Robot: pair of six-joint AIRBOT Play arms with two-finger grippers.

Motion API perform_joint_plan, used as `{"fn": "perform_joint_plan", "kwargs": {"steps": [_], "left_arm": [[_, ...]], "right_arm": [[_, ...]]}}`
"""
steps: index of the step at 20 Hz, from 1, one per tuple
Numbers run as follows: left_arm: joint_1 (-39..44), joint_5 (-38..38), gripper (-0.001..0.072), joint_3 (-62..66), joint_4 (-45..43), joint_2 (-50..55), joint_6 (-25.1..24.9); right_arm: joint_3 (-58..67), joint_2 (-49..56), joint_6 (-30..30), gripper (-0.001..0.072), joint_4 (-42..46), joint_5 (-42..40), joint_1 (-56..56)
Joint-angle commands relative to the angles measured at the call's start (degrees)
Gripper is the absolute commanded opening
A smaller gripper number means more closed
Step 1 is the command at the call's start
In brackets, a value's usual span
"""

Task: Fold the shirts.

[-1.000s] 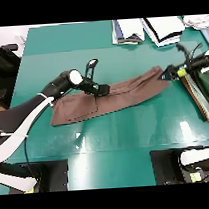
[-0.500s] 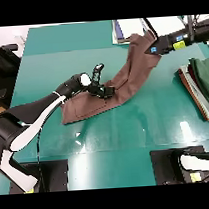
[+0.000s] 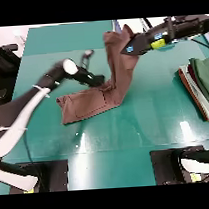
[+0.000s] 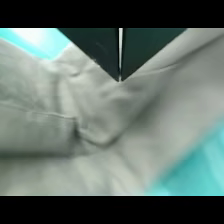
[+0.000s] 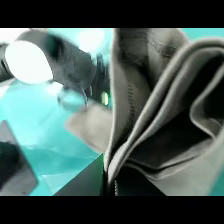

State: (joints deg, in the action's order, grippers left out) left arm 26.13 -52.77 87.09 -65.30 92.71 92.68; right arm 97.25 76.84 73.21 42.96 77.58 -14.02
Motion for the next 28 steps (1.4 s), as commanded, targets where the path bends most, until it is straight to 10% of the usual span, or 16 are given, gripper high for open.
{"fn": "perform_joint_plan", "kwargs": {"steps": [1,4,7,18,21,28], "left_arm": [[-9.6,-6.3,0.0024,0.5,-9.4,-12.1,0.3],[-18.3,-7.9,0.0024,0.5,-16.2,-23.9,0.3],[-23.4,-8.6,0.0024,0.5,-18.8,-31.4,0.3],[-12.7,-8.5,0.0024,-1.4,-18.3,-31.4,-0.2],[-9.4,-7.2,0.0024,-1.7,-18.3,-29.7,-0.2],[-7.6,-6.3,0.0024,-1.7,-18.1,-27.8,-0.2]], "right_arm": [[0.2,2.2,0.2,0.0016,-3.0,-6.3,-9.3],[0.2,8.2,-0.1,0.0017,-2.9,-18.0,-21.8],[0.3,14.8,-2.9,0.0418,-2.9,-32.5,-32.0],[-20.6,5.4,-0.1,0.0416,3.8,-16.8,-3.3],[-27.5,7.5,-0.1,0.0602,2.1,-14.8,6.3],[-26.4,23.0,-3.0,0.0600,-9.7,-13.5,2.3]]}}
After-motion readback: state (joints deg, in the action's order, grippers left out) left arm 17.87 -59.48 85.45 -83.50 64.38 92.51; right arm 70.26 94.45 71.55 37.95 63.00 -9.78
